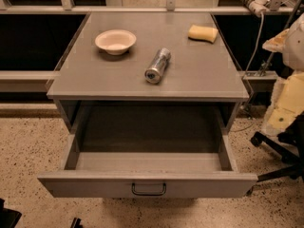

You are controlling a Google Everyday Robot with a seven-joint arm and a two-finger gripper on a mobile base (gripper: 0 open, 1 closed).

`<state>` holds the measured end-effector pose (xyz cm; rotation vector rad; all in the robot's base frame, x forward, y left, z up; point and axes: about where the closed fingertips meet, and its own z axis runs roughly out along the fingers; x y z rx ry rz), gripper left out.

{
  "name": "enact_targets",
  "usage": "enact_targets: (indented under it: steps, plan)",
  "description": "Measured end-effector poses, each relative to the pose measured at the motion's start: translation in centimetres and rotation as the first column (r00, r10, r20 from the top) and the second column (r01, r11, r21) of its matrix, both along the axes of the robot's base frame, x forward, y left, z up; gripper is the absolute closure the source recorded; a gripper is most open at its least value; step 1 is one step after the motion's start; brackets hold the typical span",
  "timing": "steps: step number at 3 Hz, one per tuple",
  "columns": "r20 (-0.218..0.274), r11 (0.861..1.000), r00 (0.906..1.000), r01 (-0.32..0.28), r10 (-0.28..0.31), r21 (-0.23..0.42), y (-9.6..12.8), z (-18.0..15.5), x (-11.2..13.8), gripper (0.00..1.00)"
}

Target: Close top drawer

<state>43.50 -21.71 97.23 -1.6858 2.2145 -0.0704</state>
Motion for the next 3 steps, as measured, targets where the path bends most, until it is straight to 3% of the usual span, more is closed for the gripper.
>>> enact_targets:
  steps: [1, 2, 3]
  plan:
    - [-0.103, 0.992, 0.9936, 0.057, -0.045, 0.113, 0.0, -4.9, -1.1, 0.0]
    - [-0.216, 0.955, 0.97, 0.165, -0.112, 0.245, 0.3, -10.3, -3.0, 0.0]
    - [-0.225, 0.951, 0.9678, 0.17, -0.113, 0.257, 0.6, -10.6, -3.3, 0.18]
